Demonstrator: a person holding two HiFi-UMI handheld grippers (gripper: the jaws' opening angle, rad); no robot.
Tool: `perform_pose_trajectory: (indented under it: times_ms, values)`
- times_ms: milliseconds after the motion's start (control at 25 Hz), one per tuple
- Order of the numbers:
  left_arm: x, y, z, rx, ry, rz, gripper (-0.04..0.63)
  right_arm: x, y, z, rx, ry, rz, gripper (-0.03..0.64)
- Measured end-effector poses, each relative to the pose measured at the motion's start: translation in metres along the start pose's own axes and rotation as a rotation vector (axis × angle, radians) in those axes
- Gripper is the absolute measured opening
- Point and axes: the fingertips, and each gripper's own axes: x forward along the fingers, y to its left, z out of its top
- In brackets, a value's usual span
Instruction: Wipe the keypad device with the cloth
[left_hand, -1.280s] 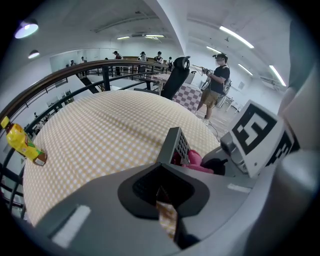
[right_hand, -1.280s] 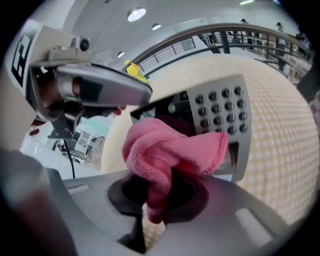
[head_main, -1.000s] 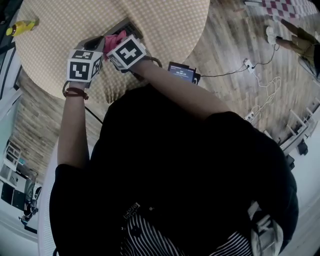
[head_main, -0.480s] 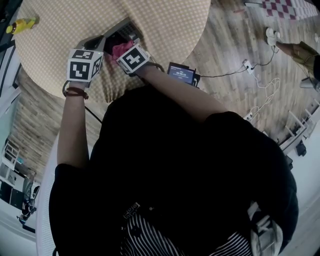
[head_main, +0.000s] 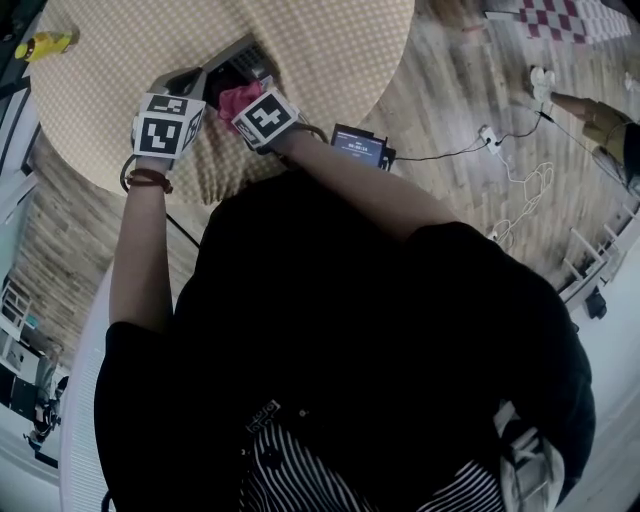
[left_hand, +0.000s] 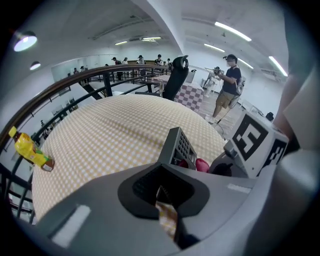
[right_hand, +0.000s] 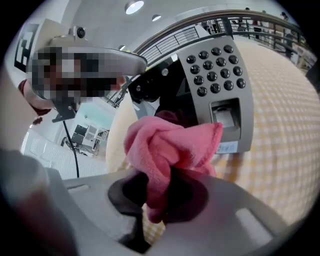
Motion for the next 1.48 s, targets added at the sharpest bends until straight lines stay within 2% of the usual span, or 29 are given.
perform_pose_trajectory:
  times_ms: [40,120,200,280,400,520,720,840,920,1040,1200,1360,1480]
  values:
    - [-0.003,-0.001,0.002,0.007,-0.012,0.02,0.005,-0.006,0.005,-0.001,-0.008,-0.006,0.013,0.063]
    - [-0.015,-0.003,0.01,-0.03,-0.08,0.063,0.005,-0.024,0.016,-0.003,-0.031,-0.02,0.036,0.063]
    - [-0.036,-0.009,0.021,-0.084,-0.169,0.095,0.005,-0.043,0.026,-0.003,-0.085,-0.043,0.045,0.063]
    - [-0.058,-0.024,0.031,-0.103,-0.229,0.108,0.005,-0.068,0.032,-0.001,-0.155,-0.076,0.038,0.063]
    - [-0.094,-0.041,0.038,-0.108,-0.282,0.109,0.005,-0.107,0.051,0.017,-0.214,-0.165,0.058,0.063]
    - [-0.134,-0.05,0.042,-0.146,-0.356,0.11,0.005,-0.148,0.078,0.046,-0.268,-0.282,0.089,0.061]
    - [-0.154,-0.134,0.076,-0.227,-0.471,0.125,0.005,-0.249,0.064,0.025,-0.349,-0.44,0.061,0.061]
    - [-0.138,-0.181,0.065,-0.203,-0.429,0.074,0.005,-0.273,0.069,0.006,-0.405,-0.477,0.042,0.061]
    - [-0.131,-0.203,0.055,-0.188,-0.409,0.067,0.005,-0.277,0.073,-0.009,-0.416,-0.486,0.043,0.061]
    - [-0.122,-0.23,0.046,-0.256,-0.429,0.089,0.005,-0.28,0.061,-0.045,-0.397,-0.492,0.076,0.061]
    - [-0.098,-0.279,0.031,-0.361,-0.428,0.09,0.005,-0.28,0.018,-0.101,-0.345,-0.482,0.086,0.061]
    - [-0.091,-0.344,-0.003,-0.369,-0.352,0.068,0.005,-0.267,0.001,-0.153,-0.325,-0.428,0.109,0.061]
    - [-0.085,-0.374,-0.01,-0.373,-0.339,0.036,0.005,-0.267,-0.007,-0.166,-0.326,-0.406,0.101,0.061]
